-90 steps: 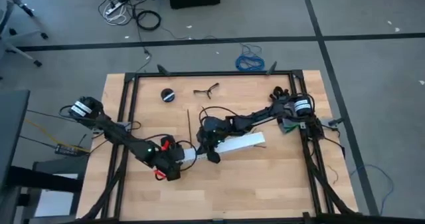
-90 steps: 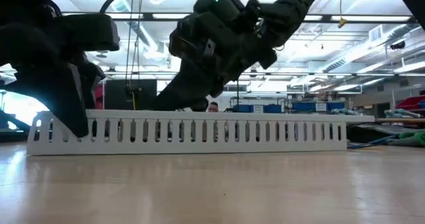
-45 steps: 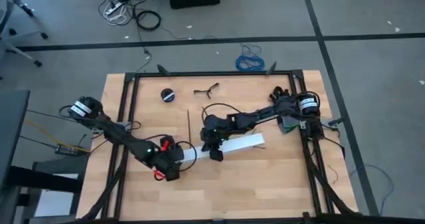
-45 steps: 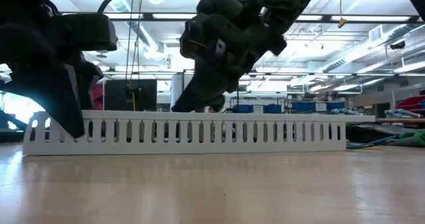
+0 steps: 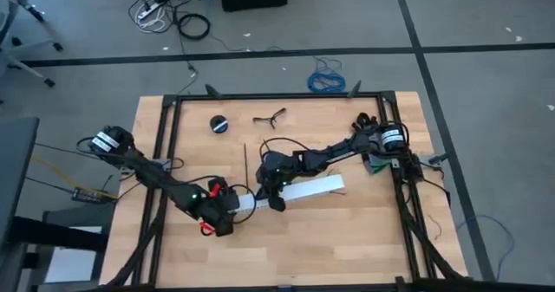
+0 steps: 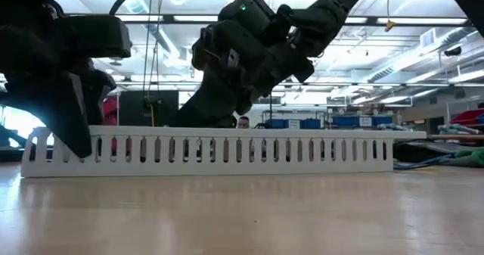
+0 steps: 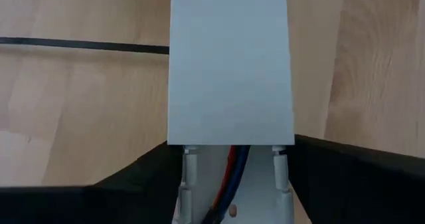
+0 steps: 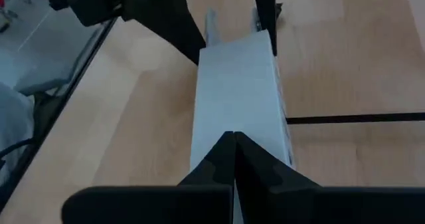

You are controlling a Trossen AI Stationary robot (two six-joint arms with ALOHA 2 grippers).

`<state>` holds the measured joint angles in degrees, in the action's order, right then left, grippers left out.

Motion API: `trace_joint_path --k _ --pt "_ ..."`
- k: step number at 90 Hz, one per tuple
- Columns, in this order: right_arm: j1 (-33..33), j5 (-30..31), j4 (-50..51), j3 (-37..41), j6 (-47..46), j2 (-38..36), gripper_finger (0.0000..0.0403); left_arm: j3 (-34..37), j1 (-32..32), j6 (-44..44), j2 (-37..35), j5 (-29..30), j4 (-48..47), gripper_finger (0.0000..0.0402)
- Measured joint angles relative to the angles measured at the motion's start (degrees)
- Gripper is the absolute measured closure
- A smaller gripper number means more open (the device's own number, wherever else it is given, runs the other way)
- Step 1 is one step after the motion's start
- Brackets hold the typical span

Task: Ziptie cables
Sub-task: Close the white cable duct

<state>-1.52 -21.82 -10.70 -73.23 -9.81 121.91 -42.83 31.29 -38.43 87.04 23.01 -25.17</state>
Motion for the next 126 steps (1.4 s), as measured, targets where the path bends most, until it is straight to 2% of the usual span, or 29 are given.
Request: trace_joint_path --k 26,45,55,72,82,107,126 --pt "0.1 0.9 -0.2 0.0 -0.7 0.0 0.0402 0.0 0.9 -2.2 -2.4 -1.1 -4.6 0.0087" --pt "0.5 0.9 -0.4 0.1 -2.1 0.0 0.0402 0.0 3.4 -5.9 -3.0 -1.2 -7.8 0.0071" --pt "0.5 0.9 -0.7 0.1 -2.7 0.1 0.0403 1.5 4.8 -8.2 -3.0 -0.3 -6.2 0.0072" --pt "0.5 0.4 -1.5 0.2 -3.6 0.1 0.0403 6.3 5.3 -9.7 -4.3 0.1 1.7 0.0073" --pt "0.2 -0.2 -3.6 0.2 -3.6 0.2 0.0403 6.6 5.3 -9.6 -4.3 0.0 2.4 0.0078" --pt "0.2 -2.4 -5.8 0.3 -3.5 0.4 0.0403 6.6 5.3 -6.8 -4.3 0.1 2.4 0.0129" --pt "0.1 -1.4 -5.7 0.3 -1.7 -0.6 0.0403 6.6 5.3 -6.8 -4.3 0.1 2.5 0.0161"
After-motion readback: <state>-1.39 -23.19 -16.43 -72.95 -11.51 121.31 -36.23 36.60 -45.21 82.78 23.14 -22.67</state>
